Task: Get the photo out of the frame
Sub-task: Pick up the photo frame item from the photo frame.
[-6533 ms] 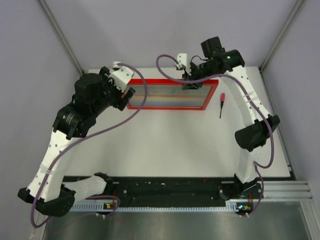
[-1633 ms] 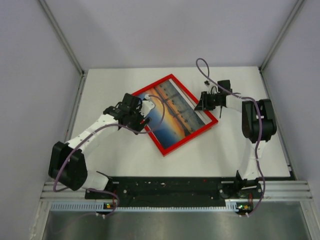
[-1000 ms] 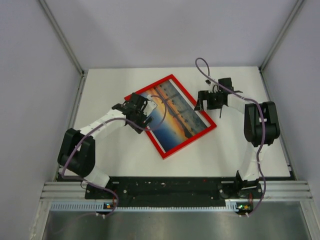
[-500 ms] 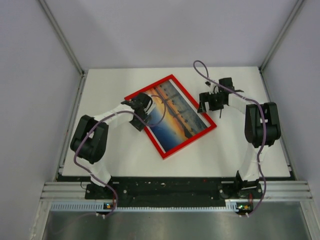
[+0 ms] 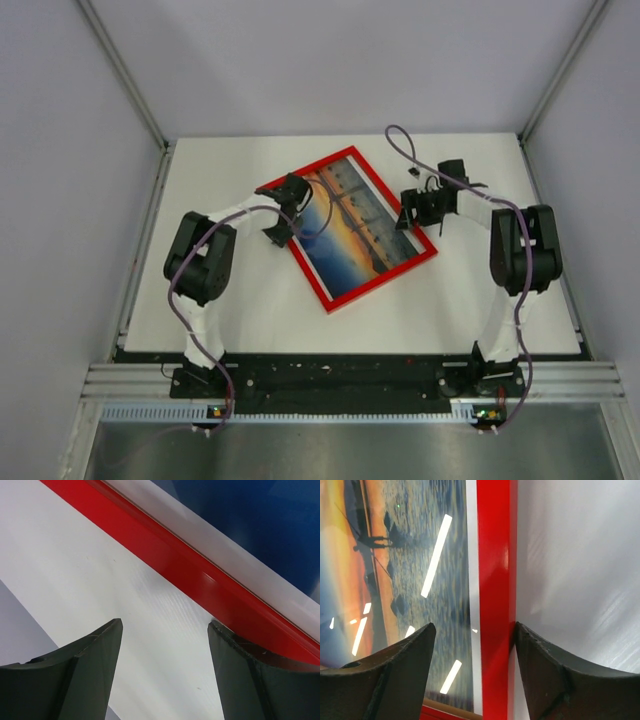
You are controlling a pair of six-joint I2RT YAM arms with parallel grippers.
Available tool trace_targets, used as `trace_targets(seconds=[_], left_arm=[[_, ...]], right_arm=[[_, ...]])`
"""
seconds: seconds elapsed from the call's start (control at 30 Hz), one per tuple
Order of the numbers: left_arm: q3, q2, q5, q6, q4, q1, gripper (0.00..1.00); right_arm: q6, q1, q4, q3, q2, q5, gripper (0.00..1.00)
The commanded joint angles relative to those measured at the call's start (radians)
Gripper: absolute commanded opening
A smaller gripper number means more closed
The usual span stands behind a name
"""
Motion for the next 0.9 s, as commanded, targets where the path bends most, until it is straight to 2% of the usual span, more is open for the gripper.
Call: trace_targets(seconds=[0.0, 0.33, 0.5, 0.87], left_arm=[[0.063, 0.055, -0.035, -0.006, 0.043, 0.002, 0.75], [0.276, 0.210, -0.040, 0.013, 0.007, 0.001, 0.74], [0.443, 0.311, -0.011, 0.013, -0.041, -0.005, 0.74], [0.626, 0.429, 0.015, 0.036, -0.062, -0.100, 0.74]], right_arm=[[-0.025, 0.000, -0.074, -0.090, -0.018, 0.002, 0.62], [-0.103, 0.001, -0.142, -0.223, -0.148, 0.126, 0.62], [-0.134, 0.001, -0.168, -0.266, -0.194, 0.180, 0.63], [-0.171, -0.003, -0.236, -0.318, -0.239, 0.206, 0.63]])
